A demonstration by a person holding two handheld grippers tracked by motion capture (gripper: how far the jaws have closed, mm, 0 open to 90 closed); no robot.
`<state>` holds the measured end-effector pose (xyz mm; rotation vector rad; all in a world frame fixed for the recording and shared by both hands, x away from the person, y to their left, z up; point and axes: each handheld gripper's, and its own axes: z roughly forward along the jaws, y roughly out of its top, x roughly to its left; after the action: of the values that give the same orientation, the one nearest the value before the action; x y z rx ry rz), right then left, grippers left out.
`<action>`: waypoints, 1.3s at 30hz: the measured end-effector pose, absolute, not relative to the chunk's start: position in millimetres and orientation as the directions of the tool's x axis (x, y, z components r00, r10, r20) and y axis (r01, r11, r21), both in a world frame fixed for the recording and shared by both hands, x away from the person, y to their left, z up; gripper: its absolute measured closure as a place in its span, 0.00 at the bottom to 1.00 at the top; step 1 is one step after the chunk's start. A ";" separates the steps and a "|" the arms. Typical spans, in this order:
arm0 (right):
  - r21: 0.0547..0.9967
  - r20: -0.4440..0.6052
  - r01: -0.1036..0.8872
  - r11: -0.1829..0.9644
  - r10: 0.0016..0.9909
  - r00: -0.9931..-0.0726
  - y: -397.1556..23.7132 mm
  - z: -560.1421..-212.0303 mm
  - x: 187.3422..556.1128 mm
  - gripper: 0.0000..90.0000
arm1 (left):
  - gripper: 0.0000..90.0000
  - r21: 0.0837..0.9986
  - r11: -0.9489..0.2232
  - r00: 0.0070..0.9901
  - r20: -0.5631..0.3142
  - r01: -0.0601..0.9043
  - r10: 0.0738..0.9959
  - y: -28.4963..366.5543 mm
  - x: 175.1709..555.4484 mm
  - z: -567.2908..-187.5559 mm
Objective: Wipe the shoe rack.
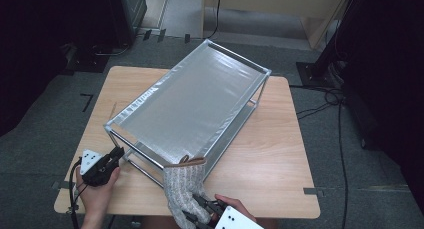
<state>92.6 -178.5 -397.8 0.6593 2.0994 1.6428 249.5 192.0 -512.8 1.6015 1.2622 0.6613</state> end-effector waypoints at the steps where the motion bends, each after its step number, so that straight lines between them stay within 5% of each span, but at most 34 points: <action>1: 0.971 -0.020 0.123 0.204 0.585 -0.811 -178.6 -398.0 93.1 0.71 | 0.90 0.909 -0.009 0.318 -0.137 0.418 0.938 191.7 249.3 -512.8; 16: 0.959 -0.081 0.130 0.251 0.685 -0.724 -184.1 -414.4 104.0 0.72 | 0.91 0.912 -0.075 0.361 -0.083 0.404 0.929 184.1 237.9 -512.2; 28: 0.953 -0.129 0.160 0.259 0.820 -0.558 -202.0 -433.5 120.4 0.71 | 0.92 0.913 -0.175 0.484 -0.028 0.368 0.875 168.1 211.5 -512.6; 39: 0.858 -0.111 0.362 0.364 0.820 -0.562 -193.8 -487.5 155.6 0.71 | 0.92 0.910 -0.261 0.659 -0.018 0.323 0.752 134.4 193.3 -512.8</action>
<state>155.6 -193.8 -487.5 1.0197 2.0949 1.1219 193.3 134.4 -512.8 1.8515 0.8520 0.5242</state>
